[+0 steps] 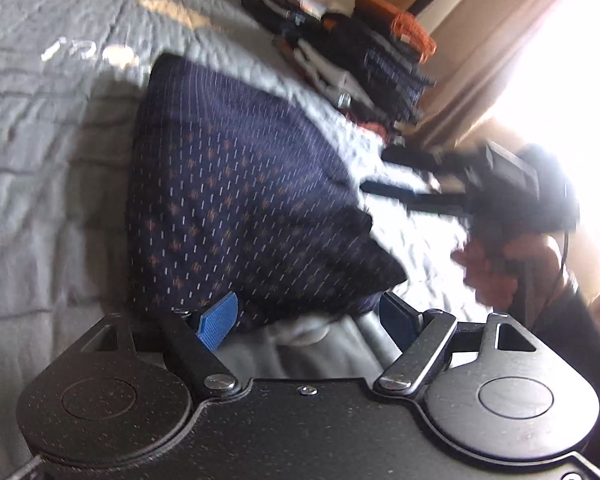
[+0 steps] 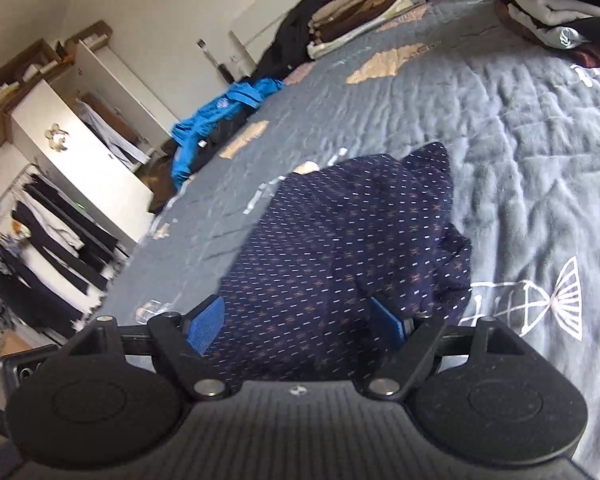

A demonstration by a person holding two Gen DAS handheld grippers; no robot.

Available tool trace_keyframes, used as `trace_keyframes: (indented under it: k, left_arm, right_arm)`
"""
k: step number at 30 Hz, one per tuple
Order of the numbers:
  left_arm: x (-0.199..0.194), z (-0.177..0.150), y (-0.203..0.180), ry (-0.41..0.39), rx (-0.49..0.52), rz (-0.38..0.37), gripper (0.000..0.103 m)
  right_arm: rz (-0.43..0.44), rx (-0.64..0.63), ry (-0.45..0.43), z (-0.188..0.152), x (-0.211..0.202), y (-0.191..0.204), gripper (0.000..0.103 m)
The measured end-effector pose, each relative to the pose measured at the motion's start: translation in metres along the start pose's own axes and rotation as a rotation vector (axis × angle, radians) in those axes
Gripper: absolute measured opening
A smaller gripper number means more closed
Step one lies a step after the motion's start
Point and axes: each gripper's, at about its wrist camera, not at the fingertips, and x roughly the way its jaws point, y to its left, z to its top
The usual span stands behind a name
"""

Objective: Fold clothes

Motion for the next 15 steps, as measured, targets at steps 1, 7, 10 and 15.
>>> trace_keyframes:
  k: [1, 7, 10, 15]
  left_arm:
    - [-0.005, 0.002, -0.001, -0.022, -0.005, -0.002, 0.078]
    - [-0.027, 0.011, 0.004, -0.134, -0.057, 0.024, 0.08]
    - [-0.028, 0.014, 0.004, -0.154, -0.067, 0.036, 0.08]
    - [-0.029, 0.013, -0.001, -0.145, -0.043, 0.044, 0.08]
  right_arm:
    - [0.029, -0.003, -0.002, -0.004, -0.004, 0.004, 0.079]
    - [0.111, -0.02, 0.041, -0.03, -0.006, 0.018, 0.079]
    - [0.051, 0.005, 0.096, -0.048, 0.002, 0.009, 0.079]
    - [-0.02, 0.014, 0.109, -0.069, -0.007, -0.007, 0.079]
